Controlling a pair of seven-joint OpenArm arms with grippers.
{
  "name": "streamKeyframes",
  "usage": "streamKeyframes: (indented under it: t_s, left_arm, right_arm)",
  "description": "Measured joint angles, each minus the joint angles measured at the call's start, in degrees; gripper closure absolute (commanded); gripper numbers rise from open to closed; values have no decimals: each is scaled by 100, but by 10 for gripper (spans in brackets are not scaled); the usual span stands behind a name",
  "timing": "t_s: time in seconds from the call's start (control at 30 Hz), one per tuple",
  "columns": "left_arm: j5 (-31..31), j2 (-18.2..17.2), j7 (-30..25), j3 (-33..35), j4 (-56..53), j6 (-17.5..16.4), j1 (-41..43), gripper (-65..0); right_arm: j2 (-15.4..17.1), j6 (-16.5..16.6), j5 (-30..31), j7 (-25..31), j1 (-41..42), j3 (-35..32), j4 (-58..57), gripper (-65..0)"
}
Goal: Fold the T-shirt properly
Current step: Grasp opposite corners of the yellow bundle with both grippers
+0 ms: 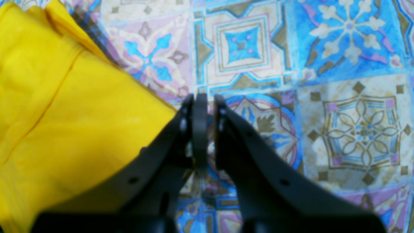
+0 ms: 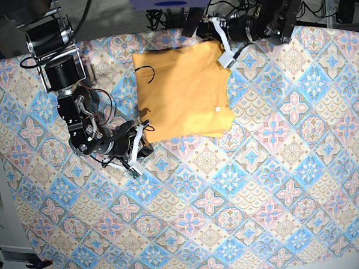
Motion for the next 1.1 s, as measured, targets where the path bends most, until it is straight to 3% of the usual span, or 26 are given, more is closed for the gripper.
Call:
streamKeyframes:
  t_s: [0.2, 0.53, 0.63, 0.73, 0.97, 1.1]
  left_arm:
    - [-44, 127, -55, -4, -74, 0, -313, -42]
    - [-129, 61, -98, -35, -752, -59, -732, -41]
    - [-127, 63, 31, -20, -844, -107, -866, -41]
    - [254, 125, -13, -20, -844, -129, -1086, -41]
    - [1209, 295, -35, -15, -892, -116, -1679, -41]
    - [1316, 411, -105, -31, -1491, -175, -2271, -41]
  right_arm:
    - [-9, -24, 17, 68, 44, -83, -363, -37]
    - [39, -66, -11, 127, 15, -1095, -533, -35]
    - [293, -46, 55, 125, -273, -1117, -127, -35]
    - [654, -39, 48, 33, -575, -1115, 361, -35]
    - [1165, -46, 39, -85, -994, -1106, 920, -35]
    - [1484, -24, 9, -164, -1327, -1102, 1338, -35]
